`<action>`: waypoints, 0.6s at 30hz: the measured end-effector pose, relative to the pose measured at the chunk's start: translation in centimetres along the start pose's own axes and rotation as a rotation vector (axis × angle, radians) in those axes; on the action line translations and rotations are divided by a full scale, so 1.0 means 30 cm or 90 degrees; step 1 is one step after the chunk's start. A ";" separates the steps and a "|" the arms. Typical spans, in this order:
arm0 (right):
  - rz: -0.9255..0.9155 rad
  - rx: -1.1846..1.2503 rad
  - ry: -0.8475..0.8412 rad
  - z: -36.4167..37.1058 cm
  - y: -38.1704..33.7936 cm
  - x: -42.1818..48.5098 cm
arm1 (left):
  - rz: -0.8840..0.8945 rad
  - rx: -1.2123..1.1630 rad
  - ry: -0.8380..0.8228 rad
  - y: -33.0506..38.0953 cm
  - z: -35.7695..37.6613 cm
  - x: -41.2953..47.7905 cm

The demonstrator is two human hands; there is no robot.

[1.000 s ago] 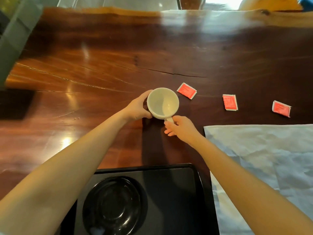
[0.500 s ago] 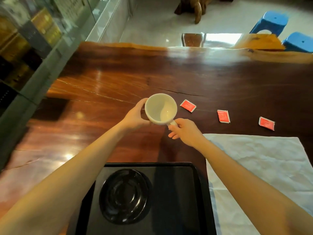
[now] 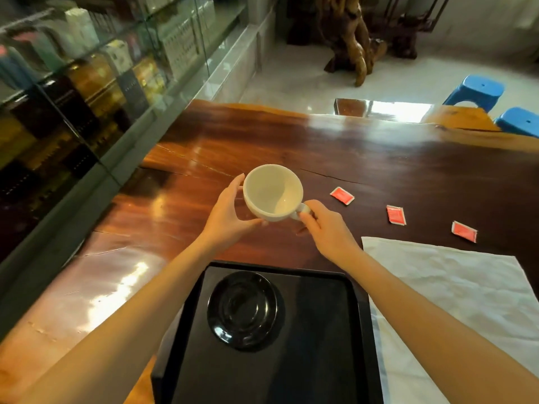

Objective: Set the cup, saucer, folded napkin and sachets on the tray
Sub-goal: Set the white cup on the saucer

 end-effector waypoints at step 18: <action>0.101 0.030 -0.184 0.457 0.176 -0.251 | -0.175 -0.046 0.082 -0.386 0.096 -0.495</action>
Point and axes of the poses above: each hand's wrist, its own x-axis towards the middle knuckle, its own z-axis out of the palm, y = z × x, the point moved 6 cm from there along x, towards the middle knuckle, and after that the axes turned 1 degree about -y, right-handed, at the moved point
